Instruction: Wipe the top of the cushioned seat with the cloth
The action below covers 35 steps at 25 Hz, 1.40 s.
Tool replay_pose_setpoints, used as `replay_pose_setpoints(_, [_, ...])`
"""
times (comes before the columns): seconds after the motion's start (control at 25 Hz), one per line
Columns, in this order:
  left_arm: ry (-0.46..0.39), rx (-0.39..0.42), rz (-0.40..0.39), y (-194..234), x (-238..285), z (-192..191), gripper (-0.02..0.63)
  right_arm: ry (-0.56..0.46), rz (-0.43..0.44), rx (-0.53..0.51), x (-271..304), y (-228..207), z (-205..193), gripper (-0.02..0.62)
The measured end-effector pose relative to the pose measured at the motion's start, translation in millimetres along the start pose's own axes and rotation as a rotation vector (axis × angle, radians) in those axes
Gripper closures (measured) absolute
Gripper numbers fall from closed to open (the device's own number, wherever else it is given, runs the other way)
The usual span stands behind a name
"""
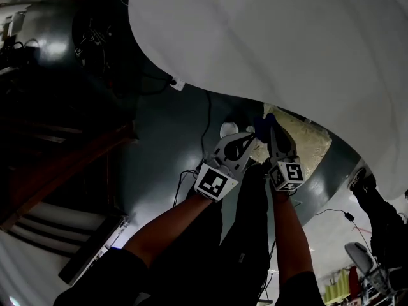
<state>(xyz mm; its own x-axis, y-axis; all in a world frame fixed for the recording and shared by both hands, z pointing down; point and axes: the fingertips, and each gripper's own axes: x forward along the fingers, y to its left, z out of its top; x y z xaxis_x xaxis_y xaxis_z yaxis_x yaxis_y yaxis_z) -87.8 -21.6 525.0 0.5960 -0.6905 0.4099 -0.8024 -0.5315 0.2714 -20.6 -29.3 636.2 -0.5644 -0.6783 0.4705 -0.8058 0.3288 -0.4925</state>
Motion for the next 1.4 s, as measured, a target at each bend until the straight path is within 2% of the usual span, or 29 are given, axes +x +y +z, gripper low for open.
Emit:
replay_pose_setpoints(0.16, [-0.04,-0.101,0.021,10,-3,-15,0.591,0.031,-0.053,0.008,17,-15,-19,0.523])
replay_pose_setpoints(0.32, [-0.023,-0.094,0.023,15,-1,-25,0.589,0.127,-0.119,-0.054,32,-44,-42,0.523])
replay_pose_setpoints(0.44, [-0.019,-0.098,0.033,11,-2,-26,0.591,0.18,-0.158,-0.038,35,-64,-57,0.523])
replay_pose_setpoints(0.76, [0.014,-0.165,0.001,5,-8,-48,0.591,0.344,-0.156,-0.116,54,-73,-96,0.523])
replay_pose_setpoints(0.96, [0.04,-0.147,-0.005,3,-10,-54,0.591,0.379,-0.179,-0.204,58,-80,-90,0.523])
replay_pose_setpoints(1.24, [0.057,-0.126,-0.07,-7,-3,-64,0.591,0.386,-0.252,-0.167,52,-94,-94,0.523])
replay_pose_setpoints(1.4, [0.049,-0.138,-0.062,-11,3,-61,0.591,0.379,-0.274,-0.166,40,-103,-94,0.523])
